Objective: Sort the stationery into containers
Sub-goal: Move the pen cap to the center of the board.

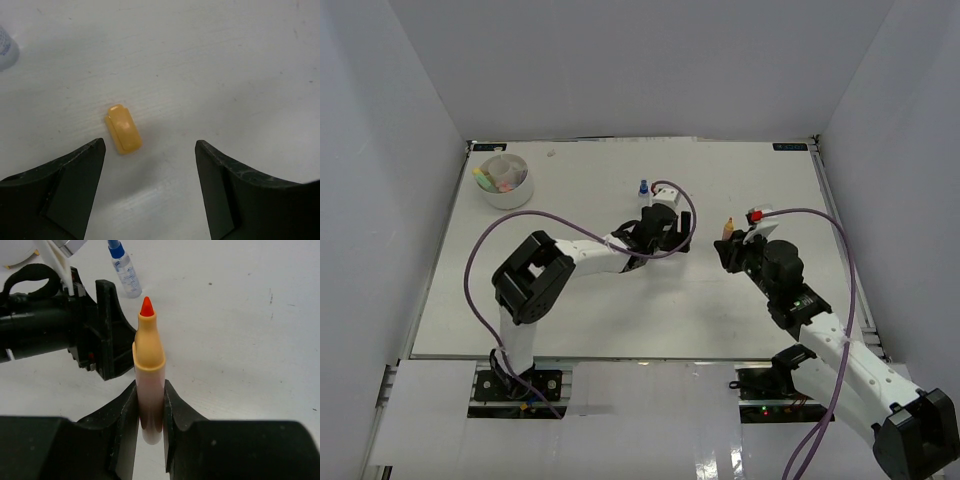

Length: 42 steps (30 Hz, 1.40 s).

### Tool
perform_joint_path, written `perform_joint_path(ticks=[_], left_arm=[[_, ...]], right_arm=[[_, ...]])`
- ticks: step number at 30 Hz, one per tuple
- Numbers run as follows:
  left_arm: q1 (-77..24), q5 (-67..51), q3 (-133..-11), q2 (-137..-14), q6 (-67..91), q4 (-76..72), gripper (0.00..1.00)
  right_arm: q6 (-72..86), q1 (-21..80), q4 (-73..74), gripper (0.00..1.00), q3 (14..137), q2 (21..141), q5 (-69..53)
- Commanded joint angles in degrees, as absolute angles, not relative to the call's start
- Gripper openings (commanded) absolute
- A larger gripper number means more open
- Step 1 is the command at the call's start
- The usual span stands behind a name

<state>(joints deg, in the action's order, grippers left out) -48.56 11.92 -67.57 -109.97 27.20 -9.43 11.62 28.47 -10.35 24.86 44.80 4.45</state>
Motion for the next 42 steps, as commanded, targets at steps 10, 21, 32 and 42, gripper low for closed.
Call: perform_joint_path(ticks=[10,21,32,42], left_arm=[[-48.3,19.9,-77.3,-119.6,22.9,-3.3,0.56],[-48.2,9.9,-63.1,-108.0,9.6,-3.1,0.27],[-45.7,-2.8,-46.0,-92.6,-13.4,-0.4,0.4],[-41.4,-7.6,-47.0,-91.3,-15.6,3.8,0.74]], right_arm=[[12.1,27.2,-13.9,0.08,23.3,42.6,4.5],[11.3,27.0,-14.7,0.08,22.7,41.9,2.7],[10.9,26.7,-15.6,0.08,22.6,43.1,0.7],[10.8,26.7,-15.6,0.08,22.4,43.0,-1.5]])
